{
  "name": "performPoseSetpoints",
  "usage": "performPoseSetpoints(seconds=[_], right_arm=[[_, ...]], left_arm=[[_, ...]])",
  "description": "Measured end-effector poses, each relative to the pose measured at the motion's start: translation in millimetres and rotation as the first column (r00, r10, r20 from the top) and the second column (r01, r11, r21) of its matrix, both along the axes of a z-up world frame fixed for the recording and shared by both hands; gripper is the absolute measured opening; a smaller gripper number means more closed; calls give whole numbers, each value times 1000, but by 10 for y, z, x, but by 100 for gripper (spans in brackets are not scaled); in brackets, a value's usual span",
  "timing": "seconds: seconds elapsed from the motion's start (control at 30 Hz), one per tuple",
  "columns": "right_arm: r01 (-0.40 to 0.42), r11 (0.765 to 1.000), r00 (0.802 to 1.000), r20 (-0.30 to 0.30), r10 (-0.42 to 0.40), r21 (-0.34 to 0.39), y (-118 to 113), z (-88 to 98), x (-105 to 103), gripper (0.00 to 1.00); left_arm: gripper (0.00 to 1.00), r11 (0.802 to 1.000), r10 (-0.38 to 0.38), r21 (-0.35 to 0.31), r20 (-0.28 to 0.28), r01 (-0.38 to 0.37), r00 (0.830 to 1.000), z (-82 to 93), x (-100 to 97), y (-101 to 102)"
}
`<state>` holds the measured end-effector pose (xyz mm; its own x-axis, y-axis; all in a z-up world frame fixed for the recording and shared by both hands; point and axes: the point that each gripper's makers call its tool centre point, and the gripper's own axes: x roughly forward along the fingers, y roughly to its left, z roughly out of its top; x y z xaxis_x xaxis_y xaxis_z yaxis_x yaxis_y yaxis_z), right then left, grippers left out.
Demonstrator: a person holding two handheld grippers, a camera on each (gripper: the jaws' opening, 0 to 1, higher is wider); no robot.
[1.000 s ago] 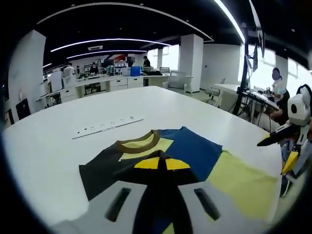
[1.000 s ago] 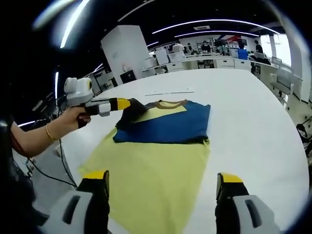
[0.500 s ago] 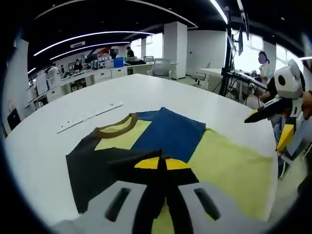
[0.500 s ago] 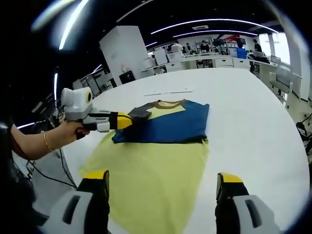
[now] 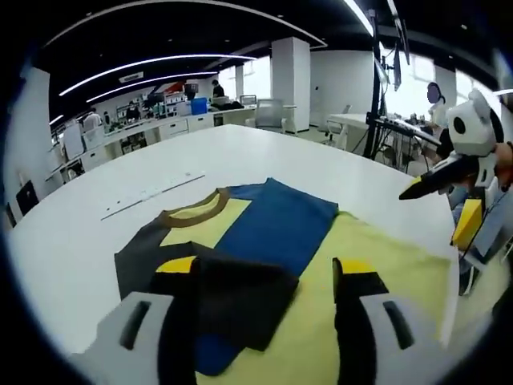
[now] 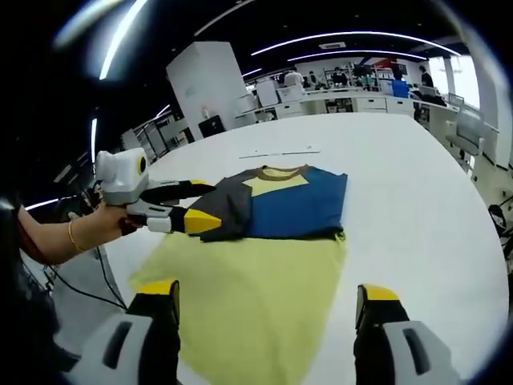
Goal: Fold the garment on the visible template until the final outline fits inside the template.
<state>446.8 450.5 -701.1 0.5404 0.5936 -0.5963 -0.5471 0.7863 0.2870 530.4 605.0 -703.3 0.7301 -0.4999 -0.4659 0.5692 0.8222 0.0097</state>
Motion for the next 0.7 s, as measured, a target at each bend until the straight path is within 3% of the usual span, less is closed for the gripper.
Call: performPoseSetpoints(seconds=[0.13, 0.3, 0.7], right_arm=[[-26, 1000, 1000, 9, 26, -2, 78, 35, 28, 91], [-69, 998, 997, 22, 69, -4, 200, 78, 75, 90], [-181, 983, 983, 44, 180, 16, 675, 152, 205, 88]], left_arm=[[88, 1000, 2, -4, 14, -2, 1000, 52, -75, 80], [98, 1000, 10, 6, 27, -10, 1000, 100, -160, 234], [99, 998, 55, 29, 19, -55, 998, 107, -401, 638]])
